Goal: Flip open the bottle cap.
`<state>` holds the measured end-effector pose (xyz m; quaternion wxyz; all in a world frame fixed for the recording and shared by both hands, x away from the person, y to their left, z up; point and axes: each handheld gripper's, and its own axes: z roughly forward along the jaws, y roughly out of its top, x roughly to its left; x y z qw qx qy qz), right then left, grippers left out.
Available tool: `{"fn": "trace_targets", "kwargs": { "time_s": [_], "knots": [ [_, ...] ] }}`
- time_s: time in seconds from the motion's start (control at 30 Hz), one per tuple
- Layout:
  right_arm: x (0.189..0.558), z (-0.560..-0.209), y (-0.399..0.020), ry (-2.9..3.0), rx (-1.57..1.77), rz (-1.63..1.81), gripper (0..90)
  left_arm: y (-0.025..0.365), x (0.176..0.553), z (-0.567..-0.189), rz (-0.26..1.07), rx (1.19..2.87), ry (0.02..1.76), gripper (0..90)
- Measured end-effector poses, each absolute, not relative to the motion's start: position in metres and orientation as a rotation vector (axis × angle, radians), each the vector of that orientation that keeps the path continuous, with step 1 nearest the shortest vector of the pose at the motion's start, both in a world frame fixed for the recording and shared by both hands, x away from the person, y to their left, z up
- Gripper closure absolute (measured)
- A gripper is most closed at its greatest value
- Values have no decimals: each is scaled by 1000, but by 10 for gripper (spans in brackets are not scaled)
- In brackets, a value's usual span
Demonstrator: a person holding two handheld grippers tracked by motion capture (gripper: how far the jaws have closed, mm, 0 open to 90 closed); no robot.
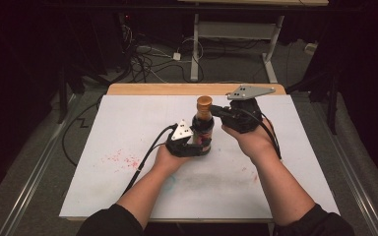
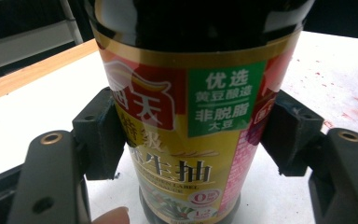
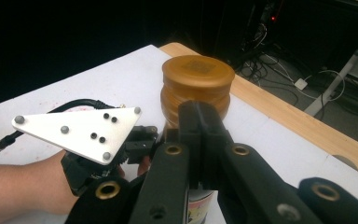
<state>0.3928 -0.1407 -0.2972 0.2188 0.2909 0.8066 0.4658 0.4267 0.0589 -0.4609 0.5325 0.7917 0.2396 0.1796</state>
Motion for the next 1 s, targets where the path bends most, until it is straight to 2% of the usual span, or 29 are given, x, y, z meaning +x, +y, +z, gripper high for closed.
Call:
{"fn": "trace_targets", "kwargs": {
  "time_s": [1.0],
  "knots": [
    [397, -292, -138, 2194, 807, 1335, 900, 60, 427, -463, 420, 1872, 579, 291]
  ]
}}
